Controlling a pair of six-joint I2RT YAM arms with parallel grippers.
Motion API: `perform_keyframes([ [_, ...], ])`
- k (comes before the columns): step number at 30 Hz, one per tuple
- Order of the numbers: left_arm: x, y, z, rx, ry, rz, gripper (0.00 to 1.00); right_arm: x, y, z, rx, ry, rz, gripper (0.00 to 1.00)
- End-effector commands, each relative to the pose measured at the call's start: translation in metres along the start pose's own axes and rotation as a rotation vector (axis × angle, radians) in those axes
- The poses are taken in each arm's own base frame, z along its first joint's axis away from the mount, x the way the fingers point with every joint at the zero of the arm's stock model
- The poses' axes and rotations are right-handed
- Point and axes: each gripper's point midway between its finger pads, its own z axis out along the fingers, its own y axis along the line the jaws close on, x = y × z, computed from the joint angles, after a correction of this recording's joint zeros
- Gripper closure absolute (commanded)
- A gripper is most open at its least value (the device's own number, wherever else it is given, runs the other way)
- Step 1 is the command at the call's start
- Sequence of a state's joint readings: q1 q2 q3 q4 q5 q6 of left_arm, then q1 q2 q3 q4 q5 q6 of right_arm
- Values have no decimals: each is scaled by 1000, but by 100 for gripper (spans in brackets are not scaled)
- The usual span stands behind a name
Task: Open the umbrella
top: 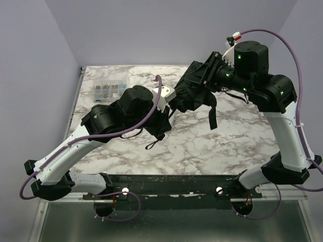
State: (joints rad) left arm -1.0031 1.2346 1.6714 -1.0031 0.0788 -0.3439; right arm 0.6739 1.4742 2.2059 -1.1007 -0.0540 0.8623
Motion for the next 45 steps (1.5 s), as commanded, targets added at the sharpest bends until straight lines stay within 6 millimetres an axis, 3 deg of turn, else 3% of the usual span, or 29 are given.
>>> perform_keyframes([
  [1, 7, 1, 5, 6, 28, 20, 84, -17, 19, -1, -66, -62, -15, 99],
  [5, 19, 3, 6, 3, 67, 4, 94, -24, 19, 7, -57, -82, -43, 99],
  [11, 52, 9, 1, -5, 127, -31, 96, -49, 17, 16, -79, -128, -61, 99],
  [20, 141, 16, -9, 17, 216, -180, 94, -174, -23, 4, -203, -292, 29, 99],
  [24, 175, 20, -18, -4, 267, -211, 94, -224, -54, -11, -266, -341, 78, 99],
  [28, 196, 25, -29, -26, 300, -228, 94, -253, -72, -24, -322, -354, 96, 99],
  [30, 201, 28, -34, -36, 295, -234, 94, -251, -70, -22, -358, -317, 101, 99],
  [33, 193, 27, -39, -34, 260, -235, 89, -242, -68, -22, -379, -278, 108, 99],
  [35, 178, 24, -42, -27, 224, -227, 78, -233, -66, -26, -381, -264, 93, 99],
  [36, 170, 23, -43, -24, 208, -222, 70, -229, -65, -27, -384, -250, 87, 100],
  [38, 149, 20, -43, -27, 166, -198, 40, -217, -66, -28, -383, -207, 98, 99],
  [39, 133, 18, -47, -30, 128, -185, 25, -211, -66, -29, -383, -189, 95, 99],
  [42, 86, 10, -51, -20, 41, -117, 4, -194, -68, -34, -357, -164, 93, 99],
  [45, 33, 4, -61, -34, -70, -48, 1, -181, -66, -38, -348, -147, 93, 99],
])
